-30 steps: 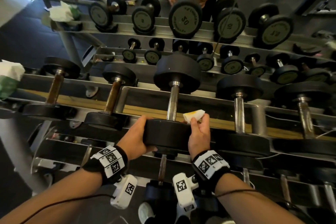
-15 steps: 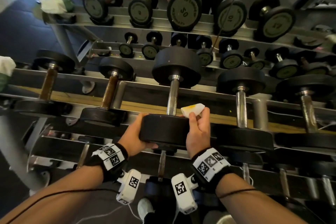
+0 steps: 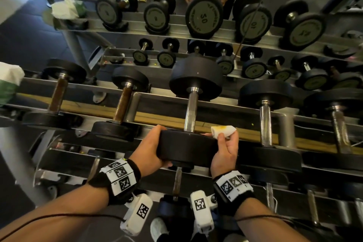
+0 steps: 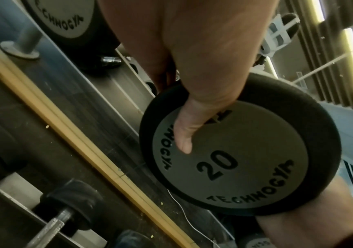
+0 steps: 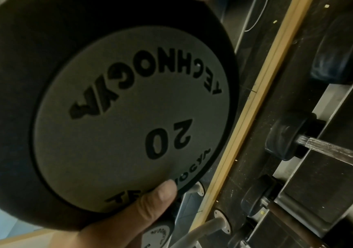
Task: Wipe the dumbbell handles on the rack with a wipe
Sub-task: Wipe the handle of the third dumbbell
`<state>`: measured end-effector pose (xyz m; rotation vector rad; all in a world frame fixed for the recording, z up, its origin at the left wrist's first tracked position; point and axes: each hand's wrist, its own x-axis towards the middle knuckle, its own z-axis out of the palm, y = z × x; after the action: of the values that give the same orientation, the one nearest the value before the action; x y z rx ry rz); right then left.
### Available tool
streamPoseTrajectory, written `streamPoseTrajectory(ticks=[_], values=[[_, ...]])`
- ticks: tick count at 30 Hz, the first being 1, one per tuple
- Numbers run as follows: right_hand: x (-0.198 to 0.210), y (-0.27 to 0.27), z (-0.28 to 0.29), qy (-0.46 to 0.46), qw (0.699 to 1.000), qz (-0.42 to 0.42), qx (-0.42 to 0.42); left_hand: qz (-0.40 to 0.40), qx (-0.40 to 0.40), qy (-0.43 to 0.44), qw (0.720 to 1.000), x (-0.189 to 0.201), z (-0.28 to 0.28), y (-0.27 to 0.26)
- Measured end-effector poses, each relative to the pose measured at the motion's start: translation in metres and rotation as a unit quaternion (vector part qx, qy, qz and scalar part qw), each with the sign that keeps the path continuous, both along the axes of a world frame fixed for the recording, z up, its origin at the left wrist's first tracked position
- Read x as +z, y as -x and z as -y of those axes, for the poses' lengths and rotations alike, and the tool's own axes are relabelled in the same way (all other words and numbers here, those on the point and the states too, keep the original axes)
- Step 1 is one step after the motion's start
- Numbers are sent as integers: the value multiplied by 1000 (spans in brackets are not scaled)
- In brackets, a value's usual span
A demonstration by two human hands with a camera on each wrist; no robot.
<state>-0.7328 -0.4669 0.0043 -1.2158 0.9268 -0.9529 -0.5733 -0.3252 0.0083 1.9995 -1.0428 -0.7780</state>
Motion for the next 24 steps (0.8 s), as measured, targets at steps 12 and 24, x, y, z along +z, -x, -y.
streamPoseTrajectory(ticks=[12,24], values=[[46,-30,73,67,887,-342,305,10,-75,-101,992,29,3,-12],[77,-100,109,476,604,-483,419,-159,2,-26,987,26,6,8]])
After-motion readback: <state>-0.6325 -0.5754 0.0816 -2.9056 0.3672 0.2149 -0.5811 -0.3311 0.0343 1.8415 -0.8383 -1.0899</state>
